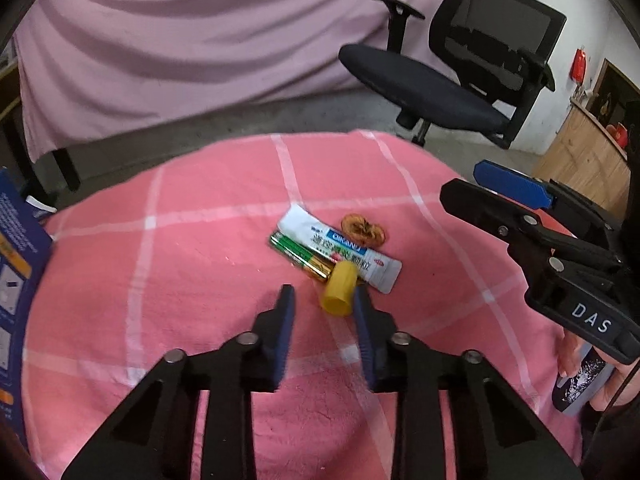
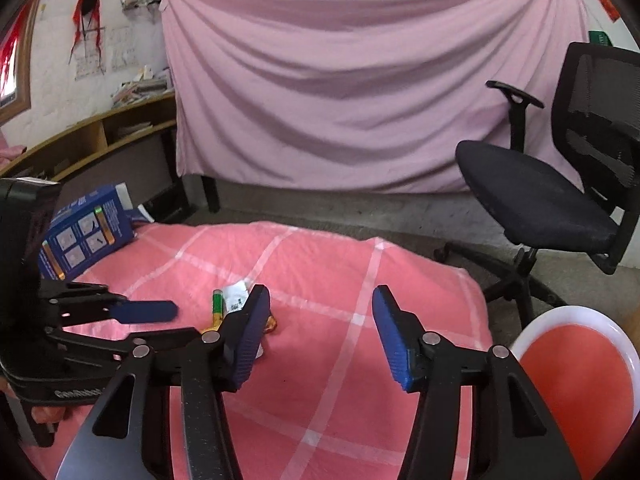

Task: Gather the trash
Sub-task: 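Move both tools back toward the markers and yellow cap on the table, then grasp the yellow cap with the left tool while the right tool grasps the brown dried fruit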

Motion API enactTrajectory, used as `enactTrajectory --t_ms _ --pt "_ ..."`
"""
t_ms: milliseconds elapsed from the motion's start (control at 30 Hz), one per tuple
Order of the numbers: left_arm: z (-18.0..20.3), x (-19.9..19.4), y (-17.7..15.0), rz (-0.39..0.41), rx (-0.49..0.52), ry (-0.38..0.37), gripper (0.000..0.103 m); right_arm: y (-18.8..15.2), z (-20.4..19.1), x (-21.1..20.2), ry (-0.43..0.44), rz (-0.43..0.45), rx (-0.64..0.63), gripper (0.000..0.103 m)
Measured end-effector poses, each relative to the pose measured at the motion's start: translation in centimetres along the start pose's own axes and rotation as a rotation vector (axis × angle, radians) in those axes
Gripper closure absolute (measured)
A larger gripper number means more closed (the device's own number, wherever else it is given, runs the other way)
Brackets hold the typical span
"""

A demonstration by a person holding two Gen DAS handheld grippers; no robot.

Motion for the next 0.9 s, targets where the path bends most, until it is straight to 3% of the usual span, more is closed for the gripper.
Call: enactTrajectory --t_ms 133,200,733,767,800,900 --pt "-0.6 -0.3 -0.1 0.002 -0.023 -0.016 0.099 -0.1 -0.2 1.3 0.021 -0.062 -0.002 0.053" --pt "-0.8 -0.6 -0.1 0.005 -0.032 -0.015 0.1 -0.3 -0.3 1.8 0.035 -0.091 -0.005 0.053" --pt "-3.1 -2.0 -0.7 0.027 -0.133 0.0 0.101 -0.7 -1.2 5.0 0.113 -0.247 -0.007 0.053" --pt "-3.1 -2.0 -0.7 0.027 -0.131 0.002 0.101 -0.8 -1.4 5.2 0.113 -0.257 -0.015 0.054" --pt "-3.0 -2.0 -0.7 0.026 -0.129 0.005 0.101 -1.0 -1.5 5.5 0.111 -0.27 -0.024 0.063" --pt "-2.9 -2.1 -0.6 0.026 -0.12 0.011 0.101 -1.1 -1.4 5.6 0.108 -0.28 -0.024 0.076"
Point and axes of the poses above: each gripper's, at about its wrist camera, not at the fingertips, and x roughly the way its jaws point, z to its right, y to its top, the point moved 4 cm from there along x, roughly the way its jaws point, and after that the axes turned 12 degrees about x, right-handed, at the moved point
